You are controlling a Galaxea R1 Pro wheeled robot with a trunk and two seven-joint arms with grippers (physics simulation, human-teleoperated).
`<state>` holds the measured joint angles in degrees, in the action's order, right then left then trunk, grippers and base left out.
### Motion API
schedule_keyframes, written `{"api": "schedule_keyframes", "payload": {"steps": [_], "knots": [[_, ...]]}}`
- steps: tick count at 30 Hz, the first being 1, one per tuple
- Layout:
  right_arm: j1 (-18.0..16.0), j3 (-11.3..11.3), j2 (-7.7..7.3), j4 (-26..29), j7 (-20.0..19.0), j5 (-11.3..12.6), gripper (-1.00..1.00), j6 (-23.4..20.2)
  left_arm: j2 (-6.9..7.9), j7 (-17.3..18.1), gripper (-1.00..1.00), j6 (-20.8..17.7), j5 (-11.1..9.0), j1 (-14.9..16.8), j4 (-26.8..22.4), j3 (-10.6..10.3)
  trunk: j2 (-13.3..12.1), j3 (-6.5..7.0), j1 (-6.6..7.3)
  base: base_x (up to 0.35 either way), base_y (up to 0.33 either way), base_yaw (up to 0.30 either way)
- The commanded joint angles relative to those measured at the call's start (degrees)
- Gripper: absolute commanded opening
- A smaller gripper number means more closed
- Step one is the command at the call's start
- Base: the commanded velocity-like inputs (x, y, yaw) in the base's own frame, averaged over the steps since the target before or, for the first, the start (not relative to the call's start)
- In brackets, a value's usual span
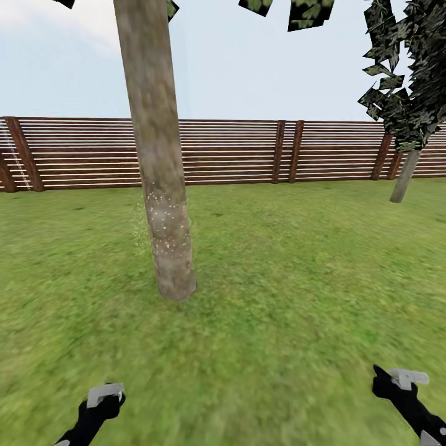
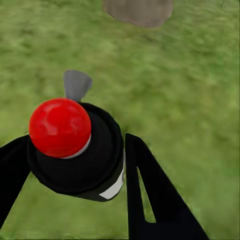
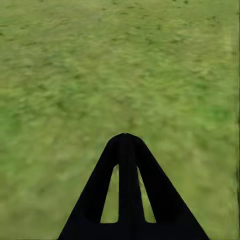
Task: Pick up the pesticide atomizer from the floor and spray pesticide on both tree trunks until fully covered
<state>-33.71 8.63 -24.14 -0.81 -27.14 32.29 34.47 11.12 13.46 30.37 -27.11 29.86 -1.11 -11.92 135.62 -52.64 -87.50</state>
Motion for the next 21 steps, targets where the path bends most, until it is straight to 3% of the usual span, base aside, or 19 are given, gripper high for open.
{"api": "schedule_keyframes", "payload": {"steps": [1, 6, 8, 9, 10, 11, 14, 17, 18, 21], "knots": [[0.03, 0.07, -0.01, -0.04, 0.05, 1.48, 1.00, 0.04, -0.39, -2.47, -1.00, 1.17, -1.36, -1.26, -0.04, -0.13, 0.00, 0.01, 0.00, 0.000, 0.000, 0.000], [0.12, 0.07, 0.06, -0.11, 1.44, 2.96, 1.00, 0.07, -1.02, -14.21, -1.00, 3.98, -3.07, -3.25, -0.03, -0.11, 0.00, 0.01, 0.00, 0.000, 0.000, 0.000], [0.11, 0.14, 0.08, -0.14, 11.25, 2.99, 1.00, 0.07, -1.08, -16.87, -1.00, 4.05, -6.04, -3.30, -0.01, 0.01, 0.00, 0.01, 0.00, 0.000, 0.000, 0.000], [0.12, 0.22, 0.27, -0.13, 17.11, 2.90, 1.00, 0.07, -1.09, -18.04, -1.00, 4.06, -9.35, -3.31, -0.02, 0.07, 0.00, 0.01, 0.00, 0.000, 0.000, 0.000], [0.13, 0.27, 1.24, -0.10, 20.16, 2.78, 1.00, 0.07, -1.10, -18.63, -1.00, 4.03, -11.87, -3.33, -0.01, 0.09, 0.00, 0.01, 0.00, 0.000, 0.000, 0.000], [0.14, 0.30, 1.95, -0.06, 21.72, 2.65, 1.00, 0.07, -1.10, -18.96, -1.00, 3.94, -13.18, -3.45, -0.02, 0.07, 0.00, 0.01, 0.00, 0.000, 0.000, 0.000], [0.14, 0.46, 3.00, 0.00, 23.01, 2.51, 1.00, 0.07, -1.10, -19.28, -1.00, 3.76, -14.46, -3.56, -0.03, 0.05, 0.00, 0.01, 0.00, 0.000, 0.000, 0.000], [0.13, 0.51, 7.26, 0.06, 23.27, 2.44, 1.00, 0.04, -1.11, -19.34, -1.00, 3.73, -14.69, -3.58, -0.03, 0.05, 0.00, 0.01, 0.00, 0.000, 0.000, 0.000], [0.13, 0.54, 8.08, 0.08, 23.31, 2.42, 1.00, 0.02, -1.11, -19.34, -1.00, 3.73, -14.71, -3.58, -0.03, 0.09, 0.00, 0.01, 0.00, 0.000, 0.000, 0.000], [0.14, 0.60, 9.08, 0.07, 23.35, 2.35, 1.00, -0.02, -1.10, -19.35, -1.00, 3.74, -14.72, -3.58, -0.03, 0.07, 0.00, 0.01, 0.00, 0.000, 0.000, 0.000]]}}
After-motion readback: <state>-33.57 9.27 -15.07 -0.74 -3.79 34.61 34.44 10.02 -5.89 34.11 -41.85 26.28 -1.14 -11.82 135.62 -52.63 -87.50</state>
